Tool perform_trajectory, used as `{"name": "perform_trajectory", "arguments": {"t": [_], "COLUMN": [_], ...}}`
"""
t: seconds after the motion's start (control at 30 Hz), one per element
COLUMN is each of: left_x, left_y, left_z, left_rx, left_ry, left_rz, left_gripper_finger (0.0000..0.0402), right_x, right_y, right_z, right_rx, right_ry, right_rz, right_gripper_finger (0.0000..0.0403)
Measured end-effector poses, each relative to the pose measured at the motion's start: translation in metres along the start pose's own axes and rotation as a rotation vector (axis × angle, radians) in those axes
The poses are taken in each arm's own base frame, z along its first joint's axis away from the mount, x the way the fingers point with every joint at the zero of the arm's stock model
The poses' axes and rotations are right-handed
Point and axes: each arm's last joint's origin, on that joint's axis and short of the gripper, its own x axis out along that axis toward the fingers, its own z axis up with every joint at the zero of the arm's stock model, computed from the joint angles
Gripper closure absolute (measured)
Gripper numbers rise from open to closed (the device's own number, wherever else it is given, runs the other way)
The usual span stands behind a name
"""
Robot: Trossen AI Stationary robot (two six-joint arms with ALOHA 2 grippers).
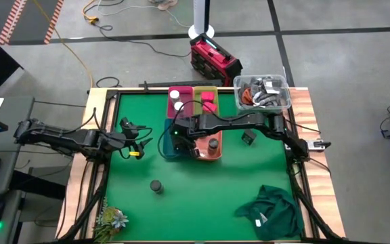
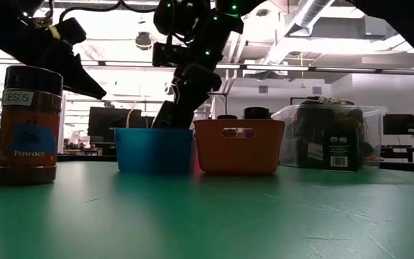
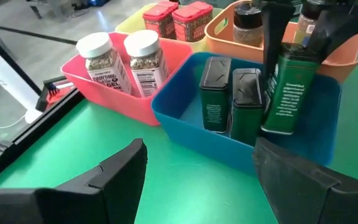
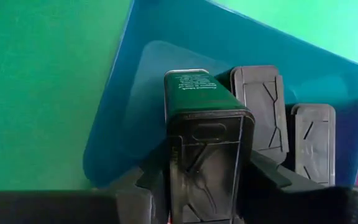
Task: Sort spices by type
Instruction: Put the bottom black seasoning can into the blue tray, then put the black seasoning can into the blue tray
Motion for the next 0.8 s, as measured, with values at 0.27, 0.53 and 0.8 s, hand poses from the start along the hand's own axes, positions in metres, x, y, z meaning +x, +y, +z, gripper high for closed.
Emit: {"name": "perform_trajectory", "arguments": {"t": [0.27, 0.53, 0.8], "left_x": [0.000, 0.000, 0.000], "left_y": [0.000, 0.000, 0.000], "left_z": [0.000, 0.000, 0.000], "left_rx": [-0.004, 0.004, 0.014], "left_ry": [0.000, 0.000, 0.005], "left_rz": [-0.001, -0.001, -0.001], "left_gripper_finger": [0.0120, 0.0120, 0.0120], "right_x": [-0.001, -0.048, -0.077], "right_y": [0.000, -0.009, -0.017], "right_z": [0.001, 0.011, -0.020], "right_rx": [-0.017, -0.007, 0.181], "right_ry": [-0.008, 0.075, 0.363], "right_rz": [-0.005, -0.057, 0.001], "right_gripper_finger": [0.0167, 0.0143, 0.0143]}}
